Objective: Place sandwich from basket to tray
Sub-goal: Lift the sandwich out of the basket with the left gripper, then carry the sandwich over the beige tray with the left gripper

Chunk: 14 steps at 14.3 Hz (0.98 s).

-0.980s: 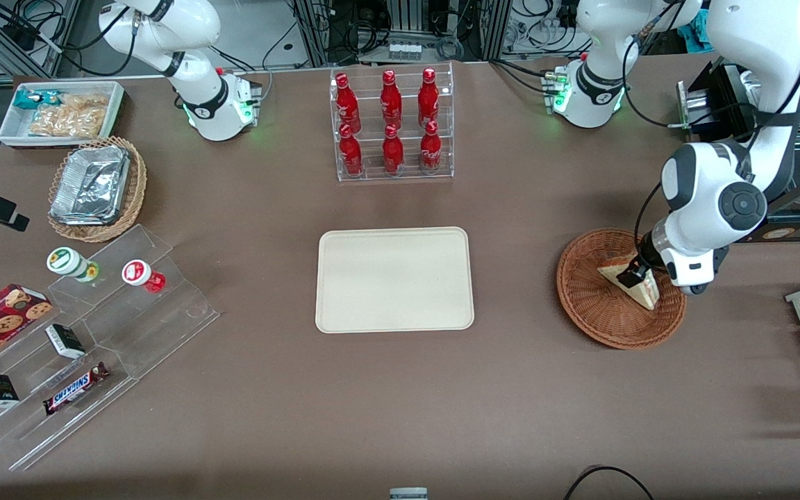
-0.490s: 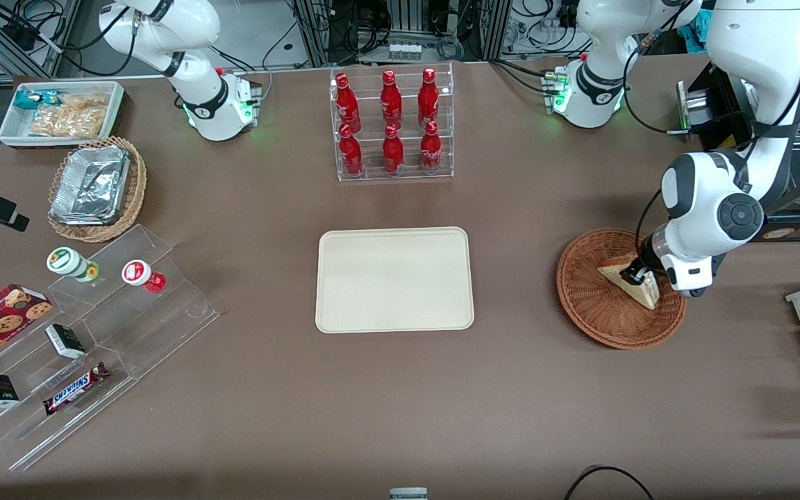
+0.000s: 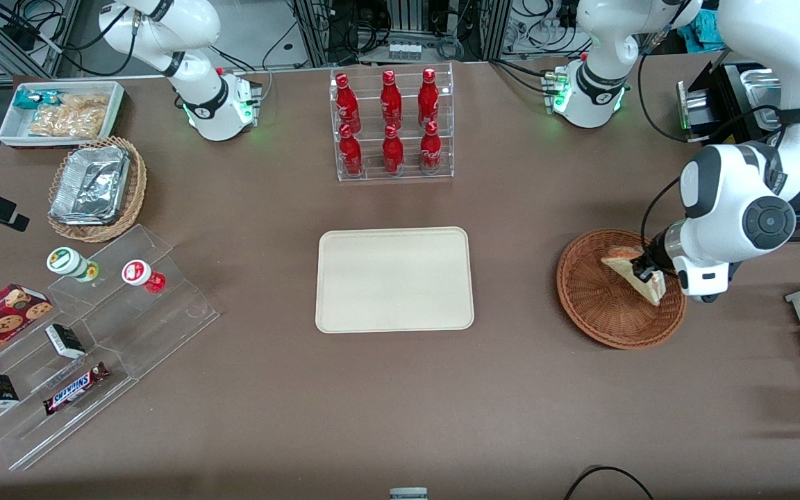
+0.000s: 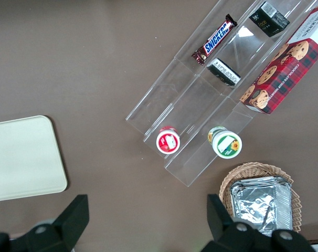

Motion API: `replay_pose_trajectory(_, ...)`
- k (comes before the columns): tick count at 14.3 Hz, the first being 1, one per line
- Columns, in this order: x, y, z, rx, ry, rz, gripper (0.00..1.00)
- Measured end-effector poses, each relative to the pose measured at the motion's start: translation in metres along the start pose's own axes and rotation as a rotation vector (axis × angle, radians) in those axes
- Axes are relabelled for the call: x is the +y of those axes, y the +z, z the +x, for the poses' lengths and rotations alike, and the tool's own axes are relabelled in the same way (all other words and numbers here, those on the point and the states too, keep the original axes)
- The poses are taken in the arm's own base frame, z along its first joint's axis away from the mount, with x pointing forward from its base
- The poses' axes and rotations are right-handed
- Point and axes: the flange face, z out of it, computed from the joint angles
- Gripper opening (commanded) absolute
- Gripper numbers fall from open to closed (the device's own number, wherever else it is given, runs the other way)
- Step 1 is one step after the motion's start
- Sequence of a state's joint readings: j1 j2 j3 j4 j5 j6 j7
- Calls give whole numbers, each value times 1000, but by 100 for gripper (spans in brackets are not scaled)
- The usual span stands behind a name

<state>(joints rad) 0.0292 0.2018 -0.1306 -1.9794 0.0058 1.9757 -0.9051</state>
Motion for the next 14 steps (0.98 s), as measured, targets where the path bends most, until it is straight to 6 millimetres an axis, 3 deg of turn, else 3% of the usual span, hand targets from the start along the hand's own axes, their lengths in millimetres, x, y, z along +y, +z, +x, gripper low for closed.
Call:
replay_pose_trajectory(2,27,-17,-32,9,162,10,1)
replay_pose_trajectory(6,92,-17,-104,31,502,18,1)
replay_pose_trajectory(10,164,4,-189,47,677,17,0)
replay_pose_trajectory(14,218,34,-261,56,697,6,0)
